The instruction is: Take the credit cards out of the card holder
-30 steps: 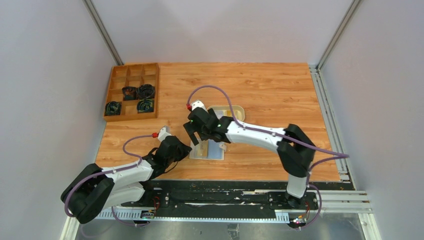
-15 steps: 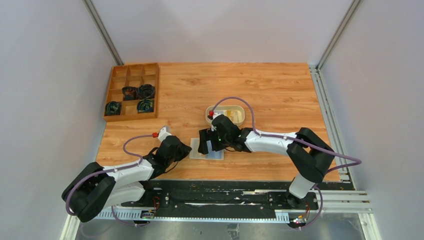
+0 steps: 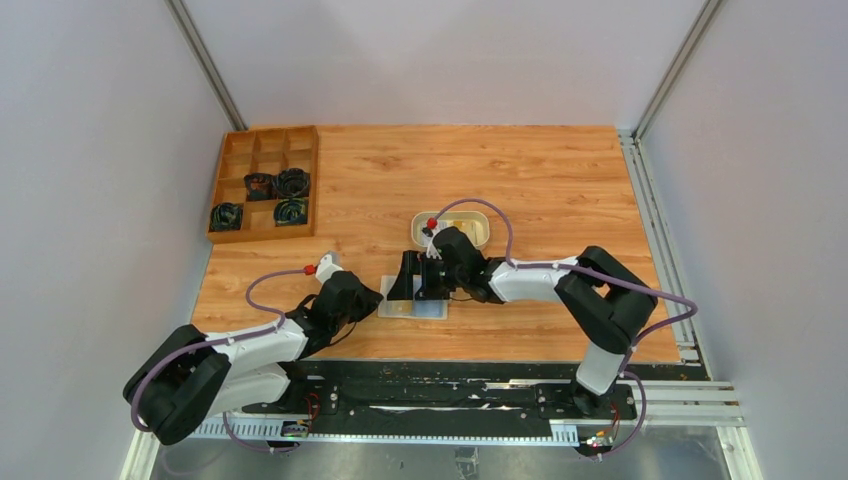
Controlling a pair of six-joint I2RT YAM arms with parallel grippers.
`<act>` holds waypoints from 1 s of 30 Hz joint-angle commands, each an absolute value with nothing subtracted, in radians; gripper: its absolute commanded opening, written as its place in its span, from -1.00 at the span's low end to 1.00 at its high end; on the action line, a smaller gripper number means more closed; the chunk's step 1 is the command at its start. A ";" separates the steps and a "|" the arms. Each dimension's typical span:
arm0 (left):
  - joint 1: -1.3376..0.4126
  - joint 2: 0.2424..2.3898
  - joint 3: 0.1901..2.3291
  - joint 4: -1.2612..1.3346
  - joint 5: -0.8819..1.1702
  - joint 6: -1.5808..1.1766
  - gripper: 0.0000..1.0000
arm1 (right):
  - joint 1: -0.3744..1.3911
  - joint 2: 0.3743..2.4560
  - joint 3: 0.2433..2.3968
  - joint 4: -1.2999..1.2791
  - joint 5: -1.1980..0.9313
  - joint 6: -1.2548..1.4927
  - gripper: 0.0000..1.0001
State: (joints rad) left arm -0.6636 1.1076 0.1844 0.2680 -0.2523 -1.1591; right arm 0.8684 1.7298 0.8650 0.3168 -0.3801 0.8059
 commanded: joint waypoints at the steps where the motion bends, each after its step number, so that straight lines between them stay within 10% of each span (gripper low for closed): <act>1: -0.669 1.097 0.184 0.243 -0.298 -1.144 -1.00 | 0.839 1.770 0.819 0.378 -0.426 0.885 0.87; 30: -0.669 1.022 0.194 0.134 -0.343 -1.123 -1.00 | 0.712 1.585 0.720 0.186 -0.139 0.623 0.87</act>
State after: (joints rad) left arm -0.6643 1.0348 0.1848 0.1715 -0.2943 -1.1378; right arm 0.7258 1.6257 0.7383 0.3161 -0.2955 0.7071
